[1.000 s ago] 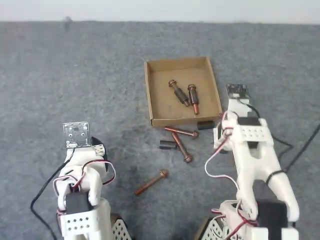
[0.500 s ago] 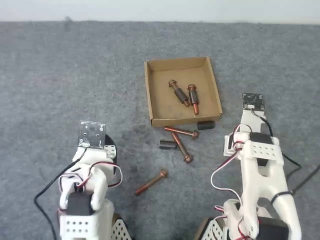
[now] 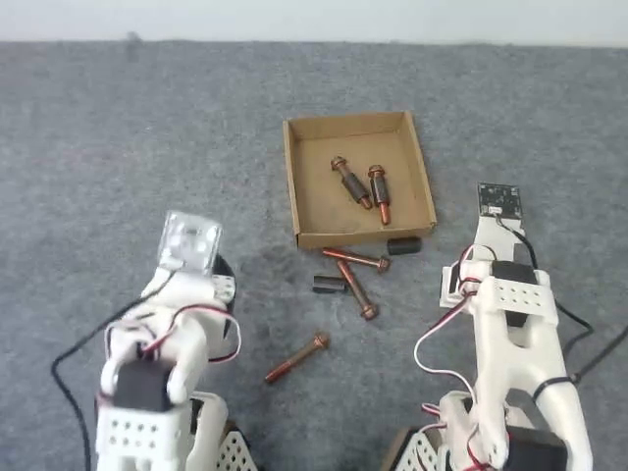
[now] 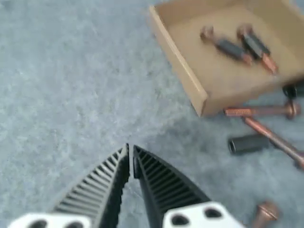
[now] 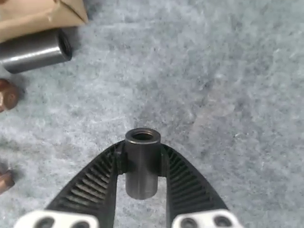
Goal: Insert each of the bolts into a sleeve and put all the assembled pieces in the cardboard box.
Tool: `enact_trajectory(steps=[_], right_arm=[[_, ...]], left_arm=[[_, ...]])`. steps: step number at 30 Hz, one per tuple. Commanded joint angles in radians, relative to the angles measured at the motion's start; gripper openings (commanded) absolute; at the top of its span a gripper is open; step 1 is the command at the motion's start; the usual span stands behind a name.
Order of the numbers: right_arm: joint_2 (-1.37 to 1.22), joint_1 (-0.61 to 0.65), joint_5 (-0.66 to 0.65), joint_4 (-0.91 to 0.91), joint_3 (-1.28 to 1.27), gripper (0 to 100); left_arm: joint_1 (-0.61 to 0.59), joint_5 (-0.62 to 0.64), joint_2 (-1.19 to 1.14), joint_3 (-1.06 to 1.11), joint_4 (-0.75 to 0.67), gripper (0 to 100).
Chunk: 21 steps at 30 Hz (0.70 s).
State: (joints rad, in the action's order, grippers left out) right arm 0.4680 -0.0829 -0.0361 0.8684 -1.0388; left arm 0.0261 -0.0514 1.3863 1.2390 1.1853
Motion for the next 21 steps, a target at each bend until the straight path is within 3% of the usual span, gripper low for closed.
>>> enact_trajectory(steps=[1,6,17,21], right_arm=[[0.048,-0.015,-0.015,-0.047,-0.003,0.6],[0.048,-0.015,-0.015,-0.064,-0.012,0.6],[0.048,-0.015,-0.015,-0.065,-0.015,0.6],[0.048,-0.015,-0.015,-0.065,-0.017,0.6]], left_arm=[[0.081,-0.008,-0.229,-0.108,0.054,1],[0.233,-0.006,-0.404,-0.143,0.127,1],[0.408,-0.006,-0.543,-0.147,0.097,1],[0.509,-0.006,-0.594,-0.156,0.097,9]])
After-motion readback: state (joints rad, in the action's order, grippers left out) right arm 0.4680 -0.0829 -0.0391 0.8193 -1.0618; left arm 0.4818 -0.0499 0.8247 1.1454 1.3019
